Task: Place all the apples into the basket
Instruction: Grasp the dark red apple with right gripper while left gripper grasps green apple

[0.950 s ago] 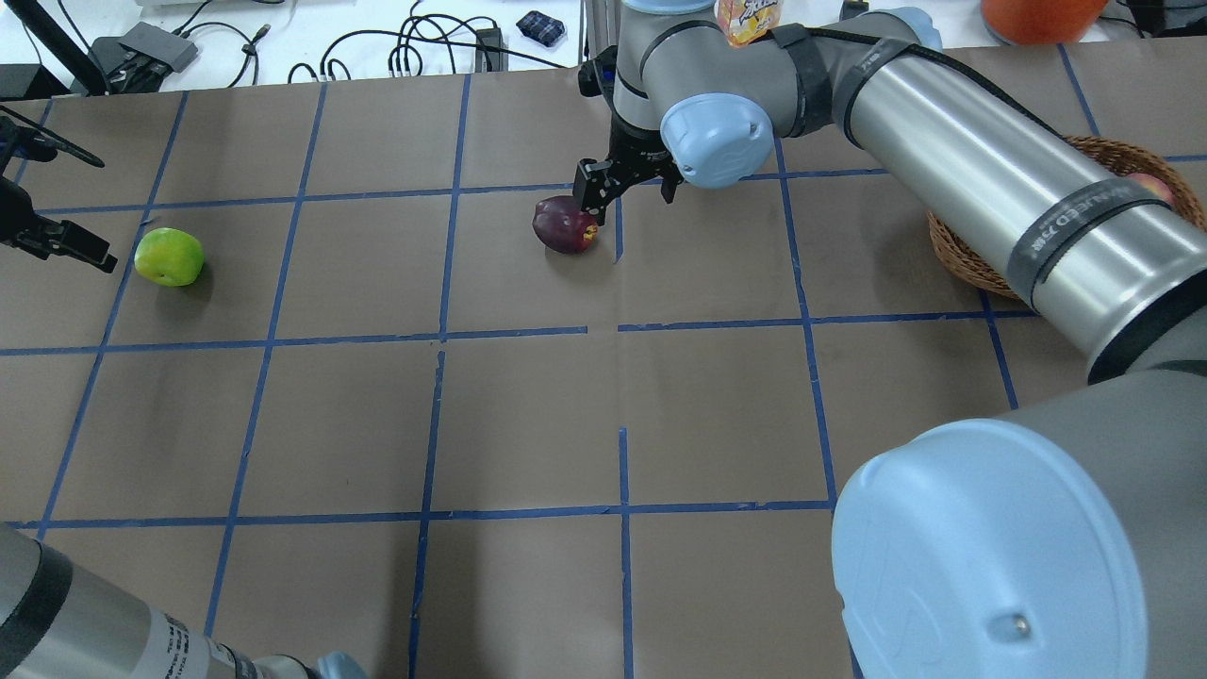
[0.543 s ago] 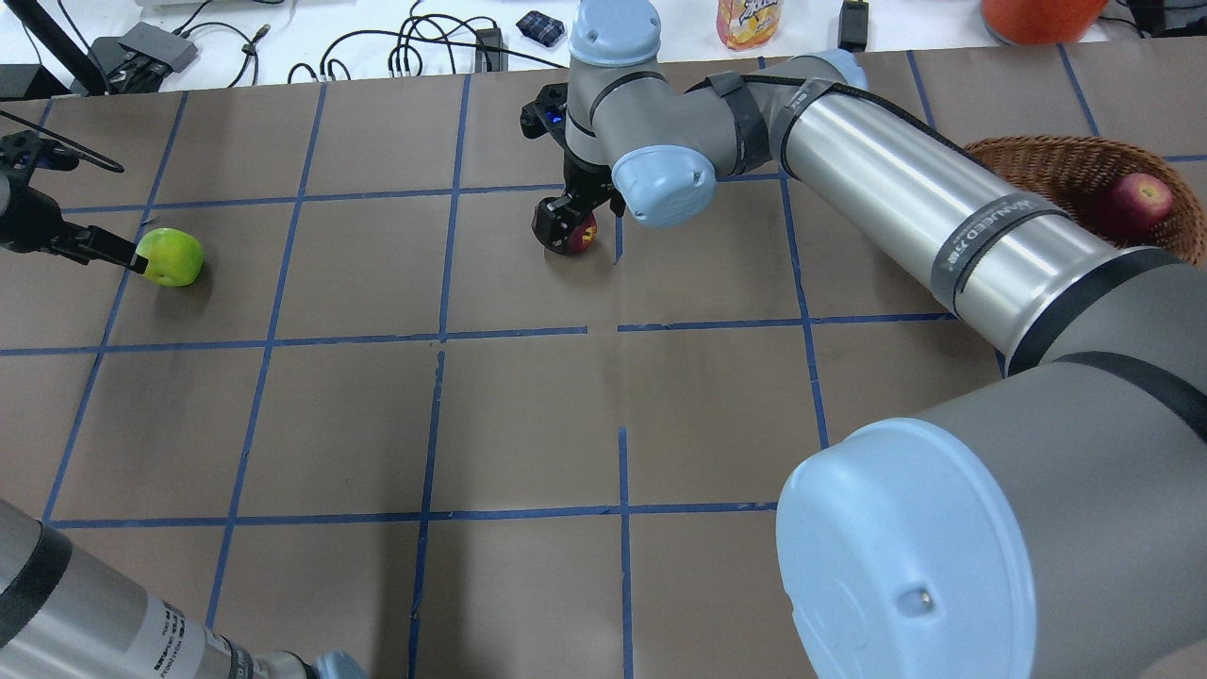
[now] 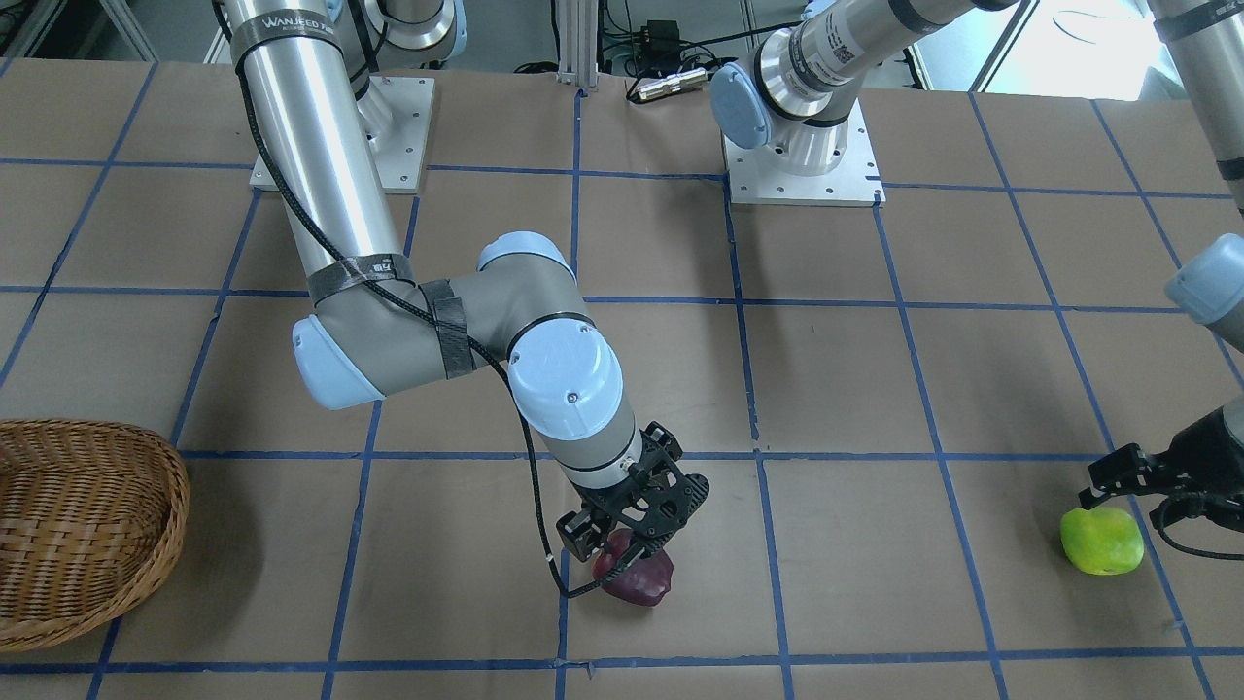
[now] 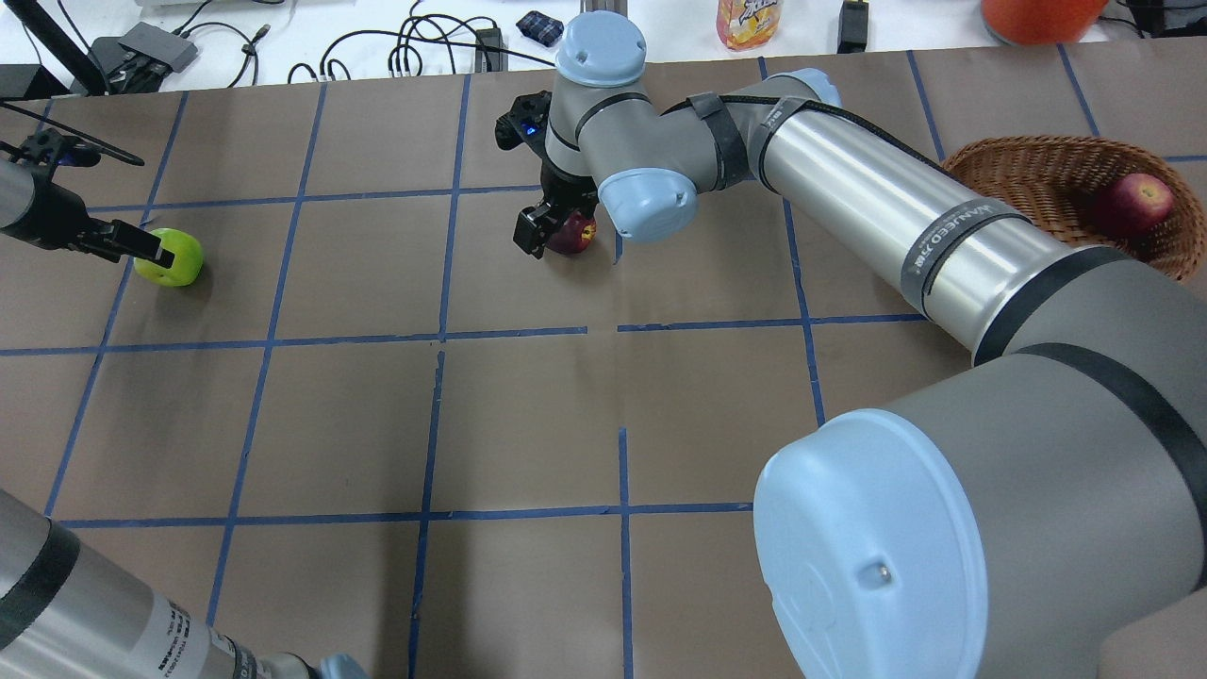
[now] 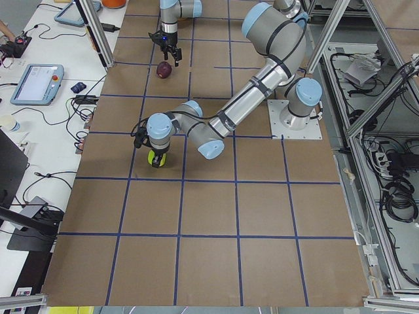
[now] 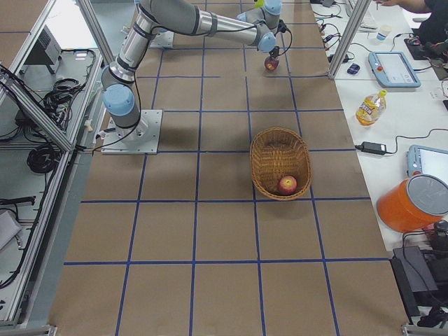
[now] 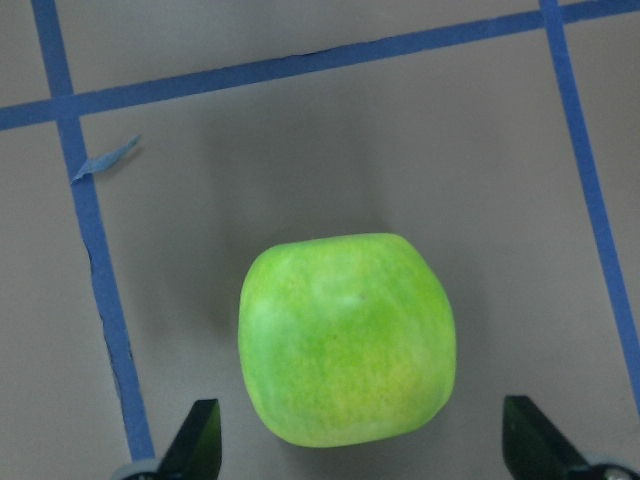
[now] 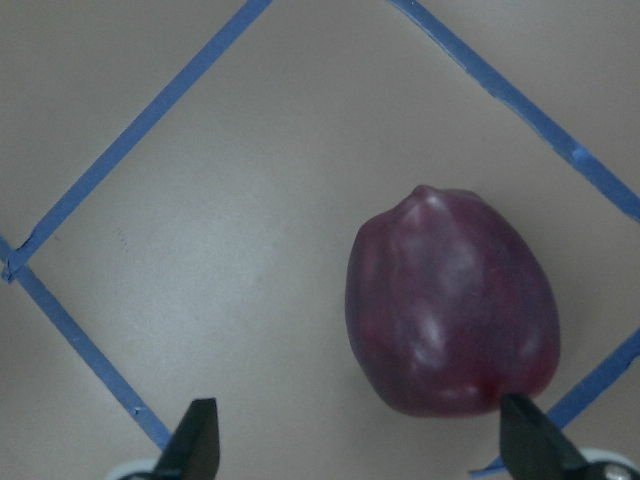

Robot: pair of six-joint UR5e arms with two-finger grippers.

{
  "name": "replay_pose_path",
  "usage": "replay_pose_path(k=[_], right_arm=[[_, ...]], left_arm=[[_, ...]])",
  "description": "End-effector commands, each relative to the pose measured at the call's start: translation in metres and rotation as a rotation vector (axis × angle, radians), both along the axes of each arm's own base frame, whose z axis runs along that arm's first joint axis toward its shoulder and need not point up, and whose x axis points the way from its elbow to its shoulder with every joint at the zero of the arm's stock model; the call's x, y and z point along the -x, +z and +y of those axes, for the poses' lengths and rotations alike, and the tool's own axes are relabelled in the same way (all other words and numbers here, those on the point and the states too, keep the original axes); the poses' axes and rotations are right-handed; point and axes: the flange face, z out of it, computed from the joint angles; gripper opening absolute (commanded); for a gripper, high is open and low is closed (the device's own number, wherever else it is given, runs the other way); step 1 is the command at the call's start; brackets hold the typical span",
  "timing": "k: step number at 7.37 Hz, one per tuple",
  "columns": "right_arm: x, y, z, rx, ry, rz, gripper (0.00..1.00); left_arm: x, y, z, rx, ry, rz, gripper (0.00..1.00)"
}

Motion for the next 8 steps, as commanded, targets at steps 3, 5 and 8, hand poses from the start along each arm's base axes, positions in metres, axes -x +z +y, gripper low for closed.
replay_pose_path(k=[3,5,8], right_arm=[[-0.005,-0.022,-0.029,0.044,0.022,0.054,1.0],[-0.007,-0.037,-0.028,0.017,0.014,0.052,1.0],[-0.007,-0.044,-0.028,-0.003,0.024,0.057,0.41]], left_arm=[[-0.01,-0.004,-0.02,-0.001,0.125,0.02,1.0],[0.003,-0.014,-0.022,-0.017,0.113,0.032,1.0],[0.001,-0.033,-0.029,-0.033,0.119,0.034,1.0]])
